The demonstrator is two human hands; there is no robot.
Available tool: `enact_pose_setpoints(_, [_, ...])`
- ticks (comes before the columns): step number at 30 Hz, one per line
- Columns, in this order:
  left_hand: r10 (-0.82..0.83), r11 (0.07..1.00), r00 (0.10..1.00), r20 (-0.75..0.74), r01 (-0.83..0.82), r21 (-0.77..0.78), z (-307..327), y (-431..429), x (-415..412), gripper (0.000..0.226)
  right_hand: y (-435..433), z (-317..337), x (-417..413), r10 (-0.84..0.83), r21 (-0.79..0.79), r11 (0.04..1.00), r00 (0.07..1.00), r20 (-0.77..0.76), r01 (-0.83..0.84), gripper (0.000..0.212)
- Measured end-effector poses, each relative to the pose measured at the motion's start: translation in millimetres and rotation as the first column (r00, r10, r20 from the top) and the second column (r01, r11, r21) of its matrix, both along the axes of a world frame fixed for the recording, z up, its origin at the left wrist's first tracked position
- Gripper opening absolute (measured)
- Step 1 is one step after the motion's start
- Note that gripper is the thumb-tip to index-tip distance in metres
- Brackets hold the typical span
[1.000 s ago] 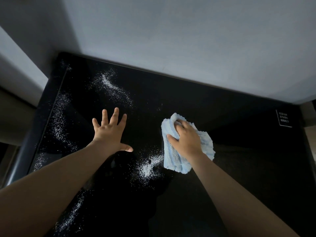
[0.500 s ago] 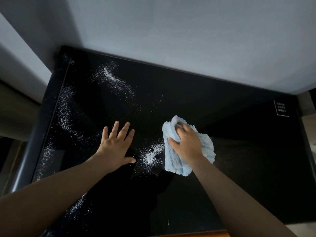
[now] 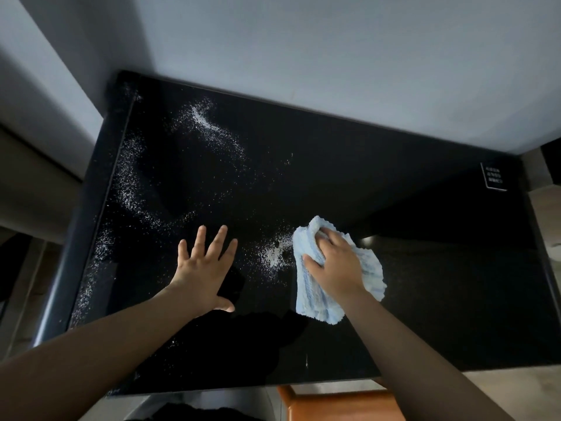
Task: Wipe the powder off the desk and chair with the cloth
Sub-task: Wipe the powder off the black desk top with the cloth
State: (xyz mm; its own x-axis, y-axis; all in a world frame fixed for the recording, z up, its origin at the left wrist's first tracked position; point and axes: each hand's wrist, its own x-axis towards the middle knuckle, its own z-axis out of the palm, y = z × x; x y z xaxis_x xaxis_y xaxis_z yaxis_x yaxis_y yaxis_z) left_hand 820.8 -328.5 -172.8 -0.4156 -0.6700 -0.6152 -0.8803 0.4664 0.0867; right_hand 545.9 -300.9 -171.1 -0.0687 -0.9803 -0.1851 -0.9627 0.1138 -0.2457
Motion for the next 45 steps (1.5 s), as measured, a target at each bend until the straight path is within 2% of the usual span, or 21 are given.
enact_pose_setpoints(21, [0.069,0.996,0.998,-0.012,-0.068,0.055,2,25,5,0.138,99,2,30,-0.133,0.09,0.987,0.991,-0.029,0.135,0.055])
enact_pose_setpoints(40, [0.078,0.994,0.997,0.014,-0.079,0.07,7,22,1,0.139,185,11,56,-0.142,0.147,0.979,0.99,-0.01,0.142,0.051])
enact_pose_setpoints(45, [0.087,0.994,0.996,0.022,-0.088,0.057,9,25,-2,0.138,205,13,59,-0.129,0.101,0.987,0.991,0.018,0.127,0.045])
